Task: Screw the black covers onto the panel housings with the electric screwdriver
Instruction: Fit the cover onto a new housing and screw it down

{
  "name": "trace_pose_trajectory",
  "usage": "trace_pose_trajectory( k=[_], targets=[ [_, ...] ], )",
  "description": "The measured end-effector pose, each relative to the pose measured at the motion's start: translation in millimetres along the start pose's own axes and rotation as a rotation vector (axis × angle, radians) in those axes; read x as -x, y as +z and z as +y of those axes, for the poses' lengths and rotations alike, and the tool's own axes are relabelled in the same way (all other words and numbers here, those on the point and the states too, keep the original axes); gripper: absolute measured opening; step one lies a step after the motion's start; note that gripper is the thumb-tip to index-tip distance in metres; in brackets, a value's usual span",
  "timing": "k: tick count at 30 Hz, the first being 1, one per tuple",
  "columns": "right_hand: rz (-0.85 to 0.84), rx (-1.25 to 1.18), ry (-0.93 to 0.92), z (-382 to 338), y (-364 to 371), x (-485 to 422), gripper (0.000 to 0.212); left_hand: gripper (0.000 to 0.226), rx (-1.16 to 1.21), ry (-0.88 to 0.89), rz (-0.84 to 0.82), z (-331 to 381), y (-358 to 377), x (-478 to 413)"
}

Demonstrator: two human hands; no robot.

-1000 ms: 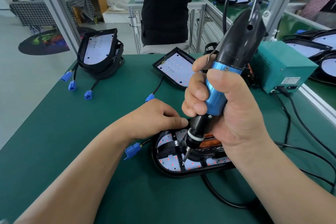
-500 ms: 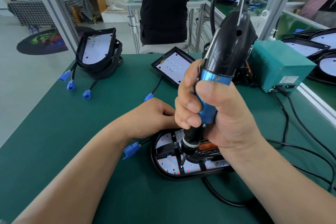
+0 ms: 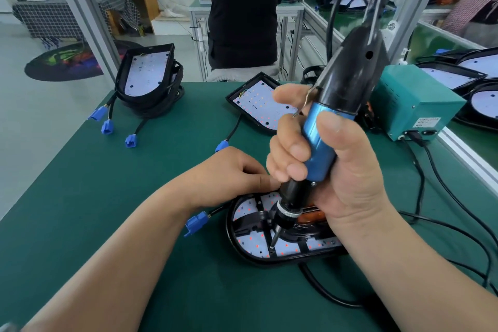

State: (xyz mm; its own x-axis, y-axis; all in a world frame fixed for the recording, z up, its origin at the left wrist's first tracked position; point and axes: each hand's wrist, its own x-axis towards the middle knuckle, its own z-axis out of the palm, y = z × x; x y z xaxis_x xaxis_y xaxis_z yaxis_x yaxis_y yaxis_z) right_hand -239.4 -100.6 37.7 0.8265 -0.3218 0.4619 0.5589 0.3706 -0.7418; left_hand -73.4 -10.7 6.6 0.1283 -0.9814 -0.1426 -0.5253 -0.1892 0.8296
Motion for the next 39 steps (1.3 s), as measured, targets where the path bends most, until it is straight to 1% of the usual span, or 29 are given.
trace_pose_trajectory(
  k=[3, 4, 7, 9, 11, 13, 18, 21, 24, 27, 31, 34, 35, 37, 39],
  targets=[
    [-0.004, -0.019, -0.048, -3.5, -2.0, 0.2, 0.051, 0.033, 0.018, 0.03, 0.005, -1.7, -0.8, -1.3],
    [0.0, -0.015, -0.06, -4.6, -2.0, 0.3, 0.051, 0.031, 0.01, 0.042, 0.007, -2.1, -0.9, -1.7],
    [0.048, 0.055, -0.098, -7.5, -0.6, 0.3, 0.052, 0.034, -0.04, 0.063, -0.008, -3.2, 0.8, -2.4],
    [0.107, 0.088, -0.116, -11.4, -0.5, -1.2, 0.054, 0.027, -0.066, 0.059, -0.003, -3.0, 1.1, -1.8],
    [0.189, 0.066, -0.13, -19.4, -3.7, -2.6, 0.054, 0.022, -0.07, 0.047, -0.001, -3.7, 0.5, -1.5],
    [0.289, 0.023, -0.138, -30.5, -10.7, -4.7, 0.052, 0.022, -0.069, 0.049, -0.008, -5.5, 0.6, -1.0],
    [0.618, -0.027, -0.116, -63.0, -43.0, -3.0, 0.049, 0.02, -0.124, 0.056, -0.054, -5.1, 4.4, 0.3],
    [0.739, -0.069, -0.085, -80.2, -64.5, 7.5, 0.046, 0.024, -0.18, 0.056, -0.063, -1.8, 4.8, 2.4],
    [0.804, -0.021, -0.073, -92.0, -82.7, 19.9, 0.049, 0.039, -0.223, 0.065, -0.082, 0.1, 4.4, 3.0],
    [0.824, 0.191, 0.015, -100.2, -99.8, 33.4, 0.054, 0.05, -0.255, 0.084, -0.092, 1.2, 4.3, 3.6],
    [0.842, 0.569, 0.17, -101.7, -115.4, 53.8, 0.071, 0.044, -0.27, 0.087, -0.093, 2.6, 3.7, 3.8],
    [0.828, 0.892, 0.363, -93.6, -117.7, 61.0, 0.064, 0.038, -0.27, 0.085, -0.093, 2.0, 3.2, 2.8],
    [0.803, 1.016, 0.408, -91.4, -118.3, 61.3, 0.065, 0.034, -0.273, 0.082, -0.091, 1.2, 3.1, 2.3],
    [0.718, 1.356, 0.505, -88.3, -120.1, 60.6, 0.07, 0.027, -0.283, 0.054, -0.069, -1.0, 2.5, 1.8],
    [0.647, 1.649, 0.61, -85.2, -123.1, 62.1, 0.07, 0.033, -0.301, 0.023, -0.04, -3.2, 2.0, 1.0]
  ],
)
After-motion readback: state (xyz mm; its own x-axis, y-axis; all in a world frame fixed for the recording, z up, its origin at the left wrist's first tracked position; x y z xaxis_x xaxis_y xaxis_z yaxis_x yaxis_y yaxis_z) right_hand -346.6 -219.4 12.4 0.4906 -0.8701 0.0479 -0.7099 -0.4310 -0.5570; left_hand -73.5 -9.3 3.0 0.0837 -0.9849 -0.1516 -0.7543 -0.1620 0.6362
